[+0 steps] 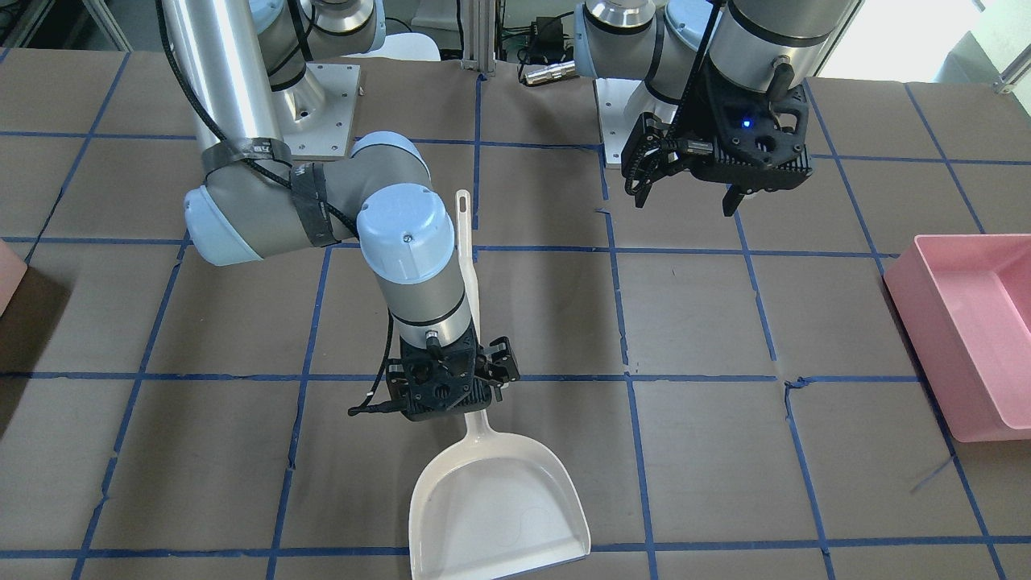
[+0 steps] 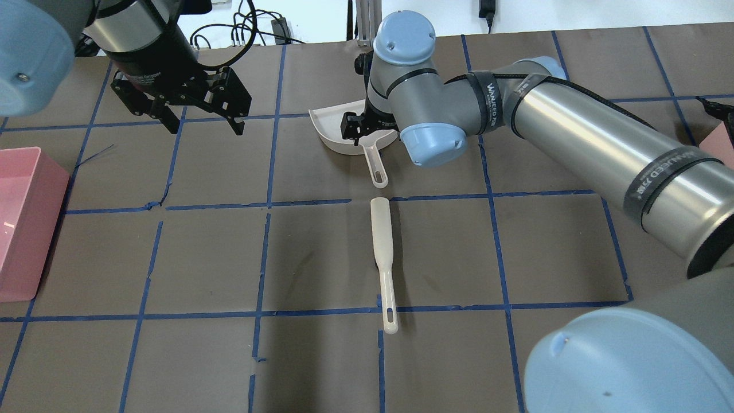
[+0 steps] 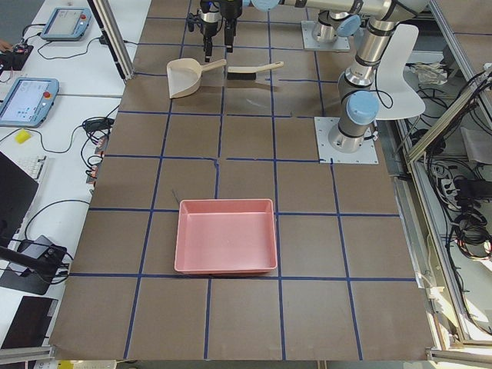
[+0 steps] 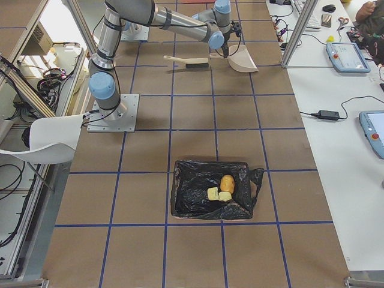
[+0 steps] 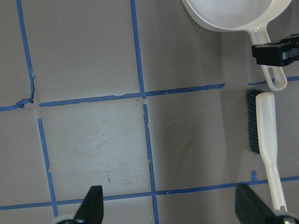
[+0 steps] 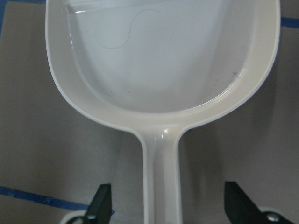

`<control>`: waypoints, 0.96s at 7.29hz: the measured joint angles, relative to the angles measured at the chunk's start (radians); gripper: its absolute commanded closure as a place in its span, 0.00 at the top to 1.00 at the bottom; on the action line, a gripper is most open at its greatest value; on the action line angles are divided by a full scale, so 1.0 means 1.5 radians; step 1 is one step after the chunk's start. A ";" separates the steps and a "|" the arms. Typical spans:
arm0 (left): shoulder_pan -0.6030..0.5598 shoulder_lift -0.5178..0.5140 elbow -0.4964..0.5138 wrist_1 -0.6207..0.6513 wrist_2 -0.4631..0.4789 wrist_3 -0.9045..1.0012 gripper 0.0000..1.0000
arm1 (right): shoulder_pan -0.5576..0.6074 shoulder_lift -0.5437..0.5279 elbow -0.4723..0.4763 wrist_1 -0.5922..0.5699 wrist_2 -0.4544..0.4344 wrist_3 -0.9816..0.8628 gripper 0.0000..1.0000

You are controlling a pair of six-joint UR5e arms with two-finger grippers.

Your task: Sweep and dump trash in nearest bin

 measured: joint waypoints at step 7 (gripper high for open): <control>0.000 0.000 -0.001 0.000 0.000 -0.001 1.00 | -0.217 -0.189 -0.018 0.315 -0.003 -0.058 1.00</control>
